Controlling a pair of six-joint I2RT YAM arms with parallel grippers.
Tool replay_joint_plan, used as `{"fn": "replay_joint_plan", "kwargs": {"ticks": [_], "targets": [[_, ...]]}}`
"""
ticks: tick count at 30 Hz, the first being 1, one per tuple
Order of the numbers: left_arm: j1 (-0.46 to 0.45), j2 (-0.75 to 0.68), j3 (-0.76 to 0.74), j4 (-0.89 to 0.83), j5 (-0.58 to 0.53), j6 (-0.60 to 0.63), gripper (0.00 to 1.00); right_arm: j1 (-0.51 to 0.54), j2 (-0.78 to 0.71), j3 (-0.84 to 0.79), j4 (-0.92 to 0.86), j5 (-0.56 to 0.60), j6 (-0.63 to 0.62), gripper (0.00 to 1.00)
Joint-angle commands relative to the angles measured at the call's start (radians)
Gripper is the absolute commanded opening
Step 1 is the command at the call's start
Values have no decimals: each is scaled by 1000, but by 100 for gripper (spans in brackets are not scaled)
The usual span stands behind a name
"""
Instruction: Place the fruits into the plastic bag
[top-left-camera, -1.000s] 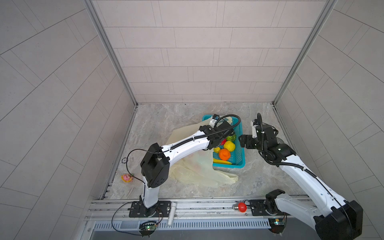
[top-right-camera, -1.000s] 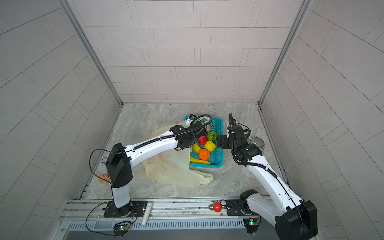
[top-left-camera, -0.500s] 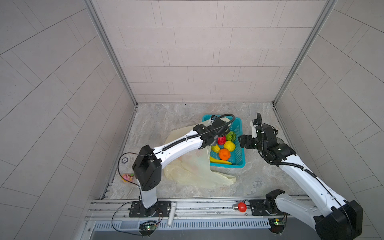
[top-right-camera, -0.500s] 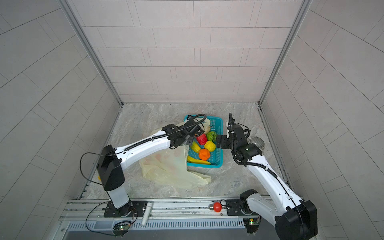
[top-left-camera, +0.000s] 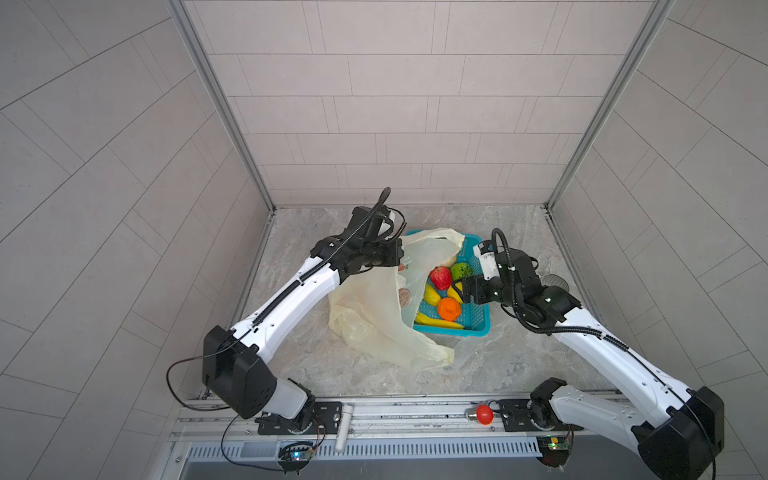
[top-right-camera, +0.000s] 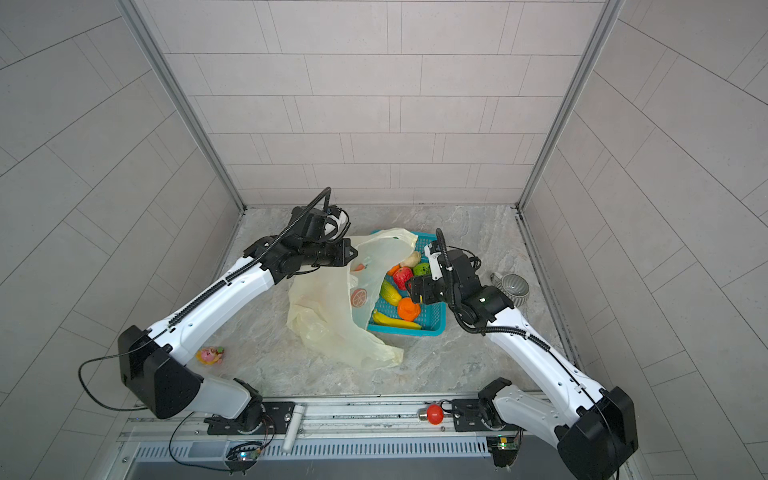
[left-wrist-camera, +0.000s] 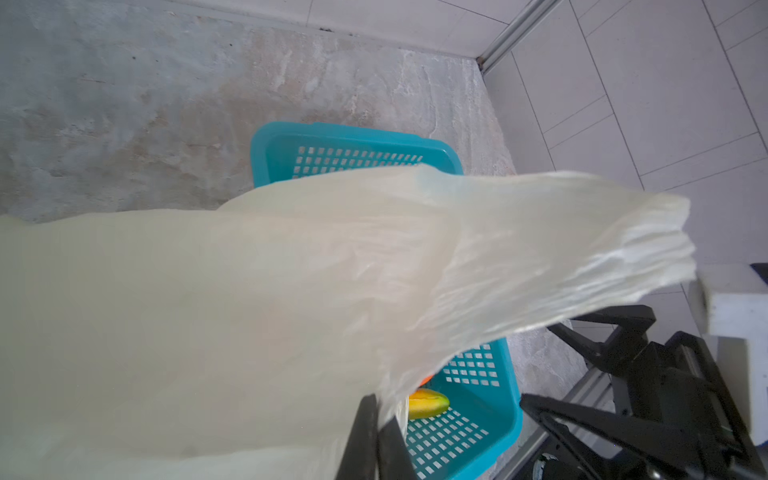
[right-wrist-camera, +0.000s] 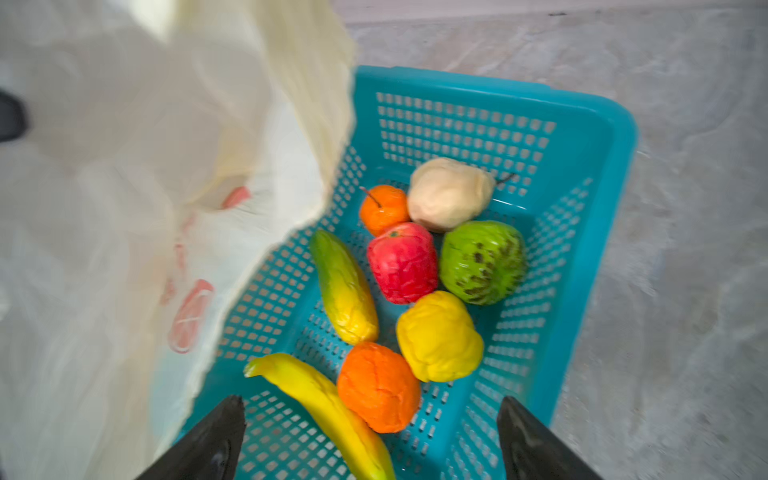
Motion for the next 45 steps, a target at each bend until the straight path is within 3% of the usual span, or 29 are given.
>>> {"fn": "replay_joint_plan", "kwargs": {"ticks": [1, 8, 16, 20, 24, 29, 31, 34, 38, 39, 42, 45], "targets": [[5, -8, -11, 28, 86, -35, 0, 81, 22, 48, 86, -113, -26, 91], [6, 34, 27, -20, 24, -84, 0, 220, 99, 80, 254, -259, -5, 83], [6, 32, 24, -6, -25, -160, 0, 259, 253, 183, 282, -273, -18, 79], [6, 24, 30, 11, -31, -183, 0, 259, 334, 208, 332, -262, 0, 70], [6, 15, 37, 14, -30, -190, 0, 259, 404, 240, 368, -240, 7, 55], [8, 3, 43, 12, -29, -191, 0, 255, 455, 250, 430, -233, 43, 10], [9, -11, 40, 16, -30, -190, 0, 249, 456, 244, 450, -229, 60, 0], [12, -44, 31, 9, -52, -173, 9, 232, 450, 226, 486, -227, 92, 0], [13, -106, 31, -70, -115, -102, 53, 221, 441, 223, 493, -212, 112, 0], [12, -126, 27, -98, -138, -78, 60, 217, 439, 223, 492, -209, 118, 0], [12, -202, -19, -152, -191, -22, 70, 202, 436, 229, 502, -203, 154, 0], [11, -267, -92, -172, -163, 0, 77, 183, 437, 235, 518, -196, 203, 0]]}}
